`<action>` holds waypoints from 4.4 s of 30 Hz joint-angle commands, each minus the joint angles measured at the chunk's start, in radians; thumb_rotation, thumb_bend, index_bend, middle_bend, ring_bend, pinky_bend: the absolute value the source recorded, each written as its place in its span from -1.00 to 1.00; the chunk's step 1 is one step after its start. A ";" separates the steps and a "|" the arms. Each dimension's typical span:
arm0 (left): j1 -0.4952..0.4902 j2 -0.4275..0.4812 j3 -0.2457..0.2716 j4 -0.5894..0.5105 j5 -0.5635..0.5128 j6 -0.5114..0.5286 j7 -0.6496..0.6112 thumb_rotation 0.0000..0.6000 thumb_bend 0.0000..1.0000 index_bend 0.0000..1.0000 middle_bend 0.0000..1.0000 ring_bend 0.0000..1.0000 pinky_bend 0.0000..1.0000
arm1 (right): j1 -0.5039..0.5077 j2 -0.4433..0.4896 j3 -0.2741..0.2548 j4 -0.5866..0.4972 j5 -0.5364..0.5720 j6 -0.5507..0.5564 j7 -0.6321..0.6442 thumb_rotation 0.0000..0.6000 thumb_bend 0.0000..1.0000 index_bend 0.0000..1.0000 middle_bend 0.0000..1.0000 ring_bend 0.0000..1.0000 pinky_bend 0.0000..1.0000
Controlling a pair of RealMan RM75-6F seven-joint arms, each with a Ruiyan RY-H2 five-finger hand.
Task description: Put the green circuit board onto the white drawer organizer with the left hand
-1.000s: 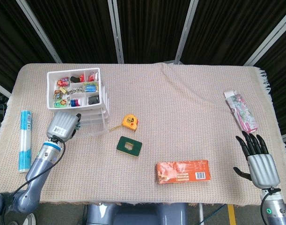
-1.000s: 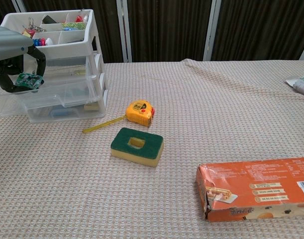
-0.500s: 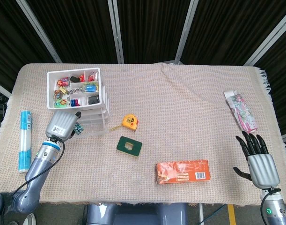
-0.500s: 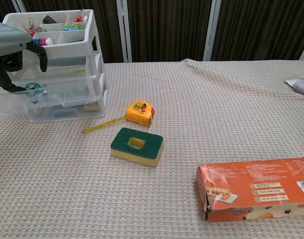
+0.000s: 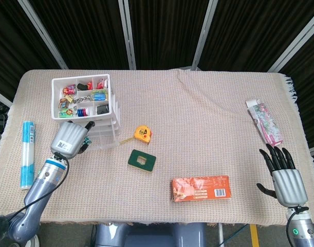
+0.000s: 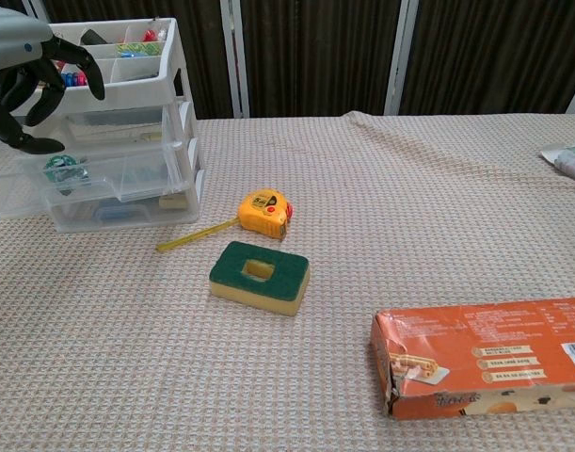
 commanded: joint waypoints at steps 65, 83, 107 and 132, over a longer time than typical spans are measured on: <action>0.171 -0.008 0.194 0.418 0.750 -0.211 0.194 1.00 1.00 -0.63 -1.00 -1.00 -0.90 | -0.010 -0.015 0.020 -0.017 0.035 0.011 -0.026 1.00 -0.96 -0.78 -1.00 -1.00 -1.00; 0.170 -0.019 0.131 0.478 0.651 -0.228 0.171 1.00 1.00 -0.64 -1.00 -1.00 -0.89 | -0.010 -0.015 0.020 -0.019 0.034 0.010 -0.029 1.00 -0.96 -0.78 -1.00 -1.00 -1.00; 0.156 -0.103 0.046 0.533 0.428 -0.295 0.240 1.00 1.00 -0.66 -1.00 -1.00 -0.89 | -0.010 -0.011 0.017 -0.021 0.035 0.005 -0.025 1.00 -0.96 -0.78 -1.00 -1.00 -1.00; 0.451 0.023 0.072 0.185 0.449 0.219 -0.287 1.00 -0.96 -1.00 -1.00 -1.00 -1.00 | -0.011 -0.008 0.016 -0.024 0.037 0.002 -0.031 1.00 -0.96 -0.78 -1.00 -1.00 -1.00</action>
